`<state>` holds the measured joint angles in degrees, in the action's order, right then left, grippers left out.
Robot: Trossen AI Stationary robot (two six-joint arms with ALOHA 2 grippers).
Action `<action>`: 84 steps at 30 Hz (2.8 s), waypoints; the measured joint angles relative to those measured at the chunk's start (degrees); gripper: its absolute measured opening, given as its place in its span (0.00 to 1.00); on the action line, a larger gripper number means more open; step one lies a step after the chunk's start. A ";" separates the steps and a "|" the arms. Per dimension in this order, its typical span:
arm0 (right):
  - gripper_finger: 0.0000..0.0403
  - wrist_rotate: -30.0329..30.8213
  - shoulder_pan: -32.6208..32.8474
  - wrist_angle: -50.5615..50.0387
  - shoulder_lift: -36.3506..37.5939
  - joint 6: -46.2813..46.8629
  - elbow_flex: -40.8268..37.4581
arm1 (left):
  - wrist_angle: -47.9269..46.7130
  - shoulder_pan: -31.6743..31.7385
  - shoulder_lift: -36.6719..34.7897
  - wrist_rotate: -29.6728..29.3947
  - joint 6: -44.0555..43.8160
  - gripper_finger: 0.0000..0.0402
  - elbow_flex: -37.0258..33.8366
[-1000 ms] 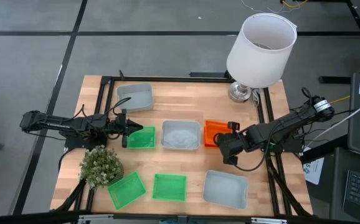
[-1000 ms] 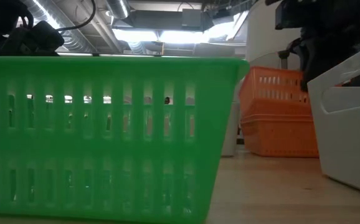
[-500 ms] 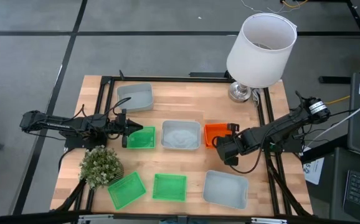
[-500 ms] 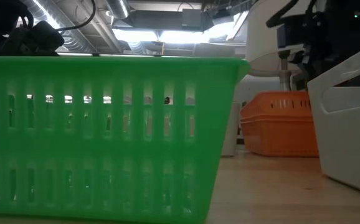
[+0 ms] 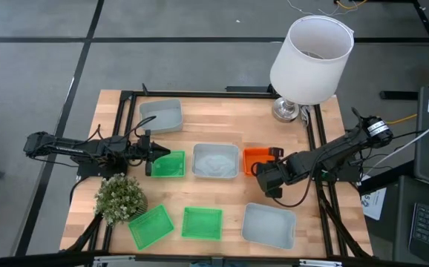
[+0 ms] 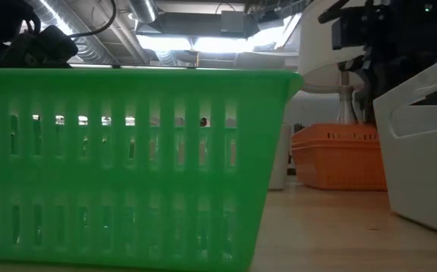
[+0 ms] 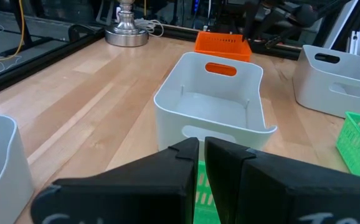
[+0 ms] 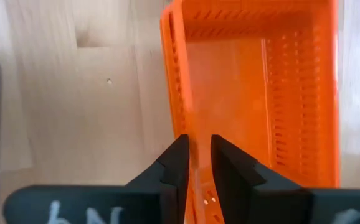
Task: Stack baskets by color
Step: Stack the top orange bin on top of the bottom orange bin, then stack the bottom gray bin on top of the middle gray bin
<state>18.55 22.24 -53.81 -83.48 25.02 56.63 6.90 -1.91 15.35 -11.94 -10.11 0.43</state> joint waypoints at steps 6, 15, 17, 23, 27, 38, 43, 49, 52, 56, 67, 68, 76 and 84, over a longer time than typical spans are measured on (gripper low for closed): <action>0.17 -1.03 0.04 -0.17 0.00 0.35 2.69 | -0.01 0.01 0.00 -0.01 0.00 0.05 0.01; 0.17 -23.54 1.25 -0.28 0.00 6.45 7.27 | 0.00 0.02 0.00 -0.01 0.00 0.05 0.00; 0.17 -26.08 2.35 -0.33 0.00 6.50 7.25 | 0.00 0.00 0.00 0.00 -0.02 0.05 0.00; 0.17 -20.17 4.37 -12.44 0.00 13.84 4.71 | -0.02 0.02 0.00 0.00 0.00 0.05 -0.01; 0.17 -15.81 3.33 -24.99 0.02 23.13 1.96 | 0.00 0.00 0.00 0.01 0.00 0.05 0.00; 0.17 -8.37 -1.91 -16.08 0.00 23.57 -7.67 | 0.00 0.00 0.00 0.00 0.00 0.05 0.01; 0.17 -7.68 -2.97 -16.15 0.00 24.16 -8.08 | -0.02 0.00 0.00 -0.01 0.00 0.05 0.02; 0.17 -6.25 -2.95 -11.87 0.02 22.60 -7.81 | -0.02 0.02 0.00 0.01 0.00 0.05 0.01; 0.17 -6.23 -2.95 -8.94 0.02 21.05 -7.79 | -0.02 0.00 0.00 0.02 0.00 0.05 0.02; 0.17 -6.57 -2.95 -8.74 0.01 20.92 -7.81 | -0.02 0.02 0.00 0.02 0.00 0.05 0.00; 0.17 -22.32 -2.95 -11.32 0.02 21.18 -7.57 | -0.02 0.00 0.00 0.02 0.00 0.05 0.02; 0.17 -26.22 -2.95 -11.36 0.02 21.16 -7.21 | 0.00 0.00 0.00 0.02 0.00 0.05 -0.01; 0.17 -35.91 1.11 -13.37 0.02 20.92 -0.01 | -0.02 0.00 -0.01 -0.01 0.00 0.05 0.02; 0.17 -20.06 7.96 -7.12 0.02 17.10 6.62 | -0.02 0.01 0.00 0.01 -0.02 0.05 0.01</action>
<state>-1.51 30.20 -60.92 -83.46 42.11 63.25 6.87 -1.90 15.35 -11.93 -10.13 0.45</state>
